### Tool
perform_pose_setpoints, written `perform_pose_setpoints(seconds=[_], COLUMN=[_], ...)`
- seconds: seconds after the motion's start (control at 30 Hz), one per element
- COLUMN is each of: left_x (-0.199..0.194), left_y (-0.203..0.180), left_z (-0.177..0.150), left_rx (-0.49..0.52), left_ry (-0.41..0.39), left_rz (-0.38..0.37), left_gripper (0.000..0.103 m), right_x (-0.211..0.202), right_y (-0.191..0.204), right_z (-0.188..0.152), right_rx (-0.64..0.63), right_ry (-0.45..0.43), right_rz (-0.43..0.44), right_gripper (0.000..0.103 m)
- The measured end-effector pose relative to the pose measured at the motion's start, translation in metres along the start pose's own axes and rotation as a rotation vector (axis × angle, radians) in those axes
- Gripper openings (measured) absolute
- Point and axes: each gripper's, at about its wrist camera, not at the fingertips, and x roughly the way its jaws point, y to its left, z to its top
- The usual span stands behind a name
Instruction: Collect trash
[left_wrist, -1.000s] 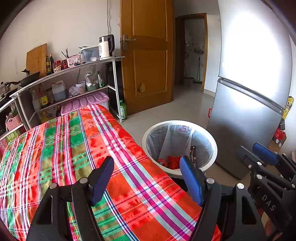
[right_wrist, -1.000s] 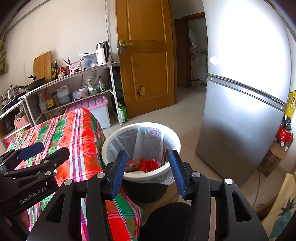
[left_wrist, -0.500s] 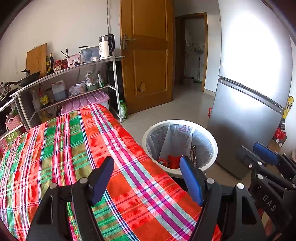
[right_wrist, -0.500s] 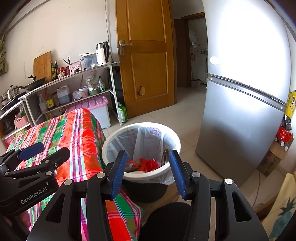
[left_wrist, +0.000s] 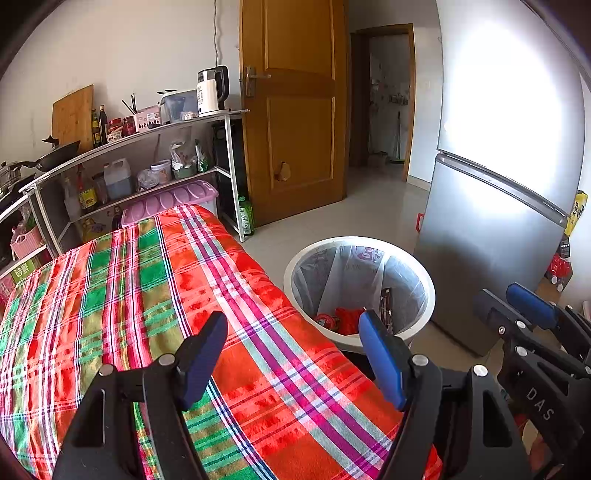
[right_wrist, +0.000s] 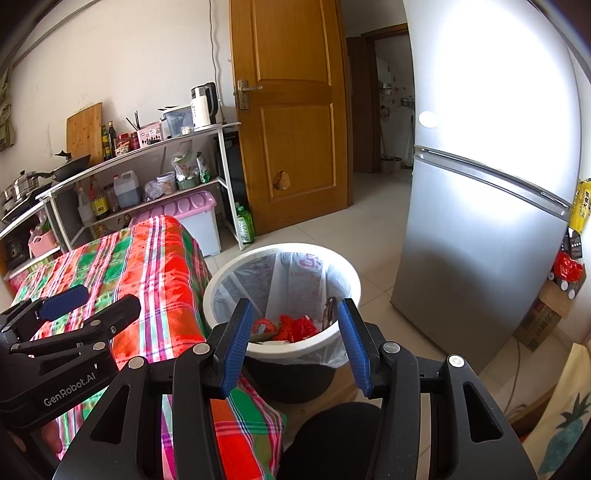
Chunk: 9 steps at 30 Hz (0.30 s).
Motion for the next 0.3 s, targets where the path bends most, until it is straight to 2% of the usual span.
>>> perform_pose_setpoints(seconds=[0.3], left_x=[0.0004], left_y=[-0.0009], left_z=[0.0], left_rx=[0.003], left_ry=[0.002], left_rz=[-0.003], left_gripper=[0.075], right_x=[0.0004], right_y=[-0.0005], right_z=[0.0004], right_rx=[-0.001], right_ry=[-0.001], right_rz=[0.0], right_gripper=[0.049])
